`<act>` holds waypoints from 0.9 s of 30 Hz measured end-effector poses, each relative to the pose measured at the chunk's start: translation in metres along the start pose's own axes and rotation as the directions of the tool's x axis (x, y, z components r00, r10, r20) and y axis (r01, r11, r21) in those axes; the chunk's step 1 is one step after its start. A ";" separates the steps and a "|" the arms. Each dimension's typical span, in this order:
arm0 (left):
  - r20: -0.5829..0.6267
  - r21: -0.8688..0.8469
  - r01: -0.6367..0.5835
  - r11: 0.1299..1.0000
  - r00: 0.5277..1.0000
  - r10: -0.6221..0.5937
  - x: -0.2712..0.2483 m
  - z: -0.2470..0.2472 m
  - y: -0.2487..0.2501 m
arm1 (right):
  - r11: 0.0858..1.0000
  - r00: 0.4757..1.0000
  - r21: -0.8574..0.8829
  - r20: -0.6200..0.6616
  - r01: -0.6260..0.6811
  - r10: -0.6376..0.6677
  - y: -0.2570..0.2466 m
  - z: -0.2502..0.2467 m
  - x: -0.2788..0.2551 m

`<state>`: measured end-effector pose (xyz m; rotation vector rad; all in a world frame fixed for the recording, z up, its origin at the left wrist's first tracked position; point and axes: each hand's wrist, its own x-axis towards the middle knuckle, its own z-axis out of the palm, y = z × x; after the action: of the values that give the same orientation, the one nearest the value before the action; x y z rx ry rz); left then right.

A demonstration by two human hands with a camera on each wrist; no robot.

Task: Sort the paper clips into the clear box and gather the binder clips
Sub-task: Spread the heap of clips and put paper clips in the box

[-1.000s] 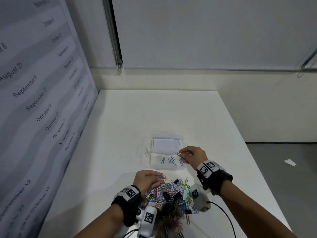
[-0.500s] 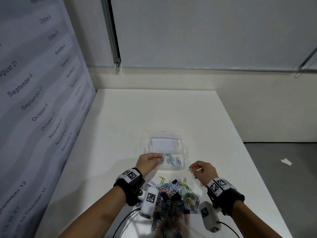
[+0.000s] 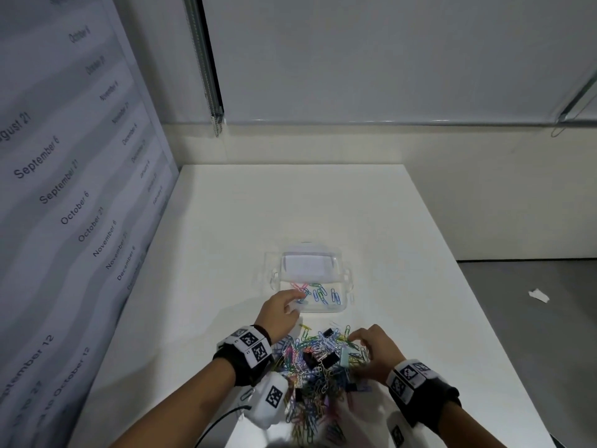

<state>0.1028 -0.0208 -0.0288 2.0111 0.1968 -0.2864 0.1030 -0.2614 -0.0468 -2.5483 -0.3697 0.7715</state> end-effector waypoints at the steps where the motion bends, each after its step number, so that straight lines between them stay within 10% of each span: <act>1: -0.013 0.000 -0.007 1.000 1.000 0.007 0.000 0.000 0.002 | 1.000 1.000 0.007 -0.001 -0.003 0.003 -0.004 0.000 0.002; 15: 0.200 0.521 -0.126 0.844 0.980 0.023 -0.017 0.027 -0.008 | 0.970 0.982 0.231 -0.151 -0.076 0.113 -0.010 -0.021 0.007; 27: 0.164 0.555 -0.078 0.828 0.986 -0.018 -0.017 0.026 -0.014 | 0.915 0.963 0.402 -0.228 -0.040 0.143 -0.014 -0.036 0.015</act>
<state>0.0798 -0.0386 -0.0472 2.5573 -0.0338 -0.5367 0.1343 -0.2553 -0.0203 -2.2502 -0.0040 0.4821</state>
